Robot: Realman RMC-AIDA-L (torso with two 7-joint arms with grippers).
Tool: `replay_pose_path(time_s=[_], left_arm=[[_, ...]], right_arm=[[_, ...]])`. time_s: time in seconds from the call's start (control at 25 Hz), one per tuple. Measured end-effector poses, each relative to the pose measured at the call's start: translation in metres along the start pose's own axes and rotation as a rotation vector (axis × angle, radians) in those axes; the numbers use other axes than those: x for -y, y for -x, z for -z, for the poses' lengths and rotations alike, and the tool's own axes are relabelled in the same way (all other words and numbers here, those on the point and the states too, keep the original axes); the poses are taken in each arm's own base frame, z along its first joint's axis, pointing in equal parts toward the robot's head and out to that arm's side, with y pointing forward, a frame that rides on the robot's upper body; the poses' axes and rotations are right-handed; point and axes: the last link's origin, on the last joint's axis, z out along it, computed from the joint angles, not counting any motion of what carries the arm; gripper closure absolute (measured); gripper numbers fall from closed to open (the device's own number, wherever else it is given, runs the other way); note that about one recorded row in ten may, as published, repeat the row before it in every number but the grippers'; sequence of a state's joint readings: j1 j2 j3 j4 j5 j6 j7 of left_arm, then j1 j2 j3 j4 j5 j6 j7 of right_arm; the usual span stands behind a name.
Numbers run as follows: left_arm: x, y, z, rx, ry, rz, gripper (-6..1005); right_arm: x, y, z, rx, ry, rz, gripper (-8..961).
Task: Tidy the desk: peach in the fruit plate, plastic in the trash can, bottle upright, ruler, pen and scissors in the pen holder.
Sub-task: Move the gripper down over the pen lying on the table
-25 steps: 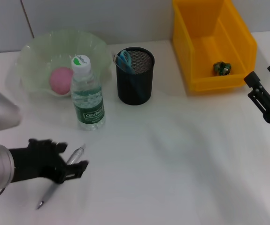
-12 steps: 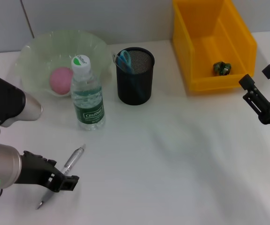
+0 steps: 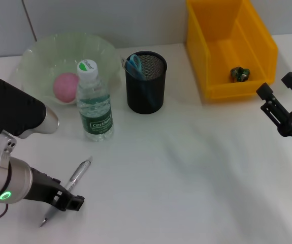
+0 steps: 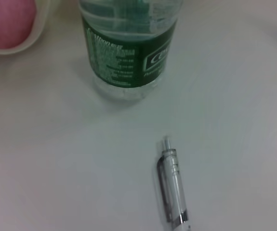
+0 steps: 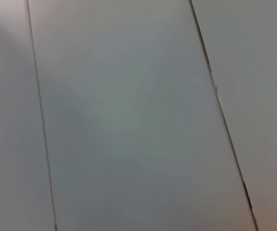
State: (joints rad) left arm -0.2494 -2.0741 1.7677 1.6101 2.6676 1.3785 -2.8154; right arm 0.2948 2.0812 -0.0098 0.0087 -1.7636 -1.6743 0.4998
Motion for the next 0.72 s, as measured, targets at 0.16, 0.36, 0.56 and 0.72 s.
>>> replay_pose_path(time_s=[0.16, 0.36, 0.56, 0.72], left_arm=[[0.0022, 0.0007, -0.0025, 0.024, -0.019, 0.01, 316], [0.0004, 0.0013, -0.0034, 0.043, -0.021, 0.008, 321], [-0.0014, 0.0004, -0.0027, 0.067, -0.033, -0.006, 326], [-0.0023, -0.0006, -0.0033, 0.098, -0.045, -0.022, 387]], right_arm=[[-0.0007, -0.0018, -0.0009, -0.009, 0.001, -0.001, 224], [-0.0009, -0.0021, -0.0012, -0.011, 0.001, -0.002, 224], [-0.0009, -0.0021, -0.0013, -0.011, 0.001, -0.004, 223], [-0.0009, -0.0021, -0.0013, -0.01, 0.001, -0.004, 223]])
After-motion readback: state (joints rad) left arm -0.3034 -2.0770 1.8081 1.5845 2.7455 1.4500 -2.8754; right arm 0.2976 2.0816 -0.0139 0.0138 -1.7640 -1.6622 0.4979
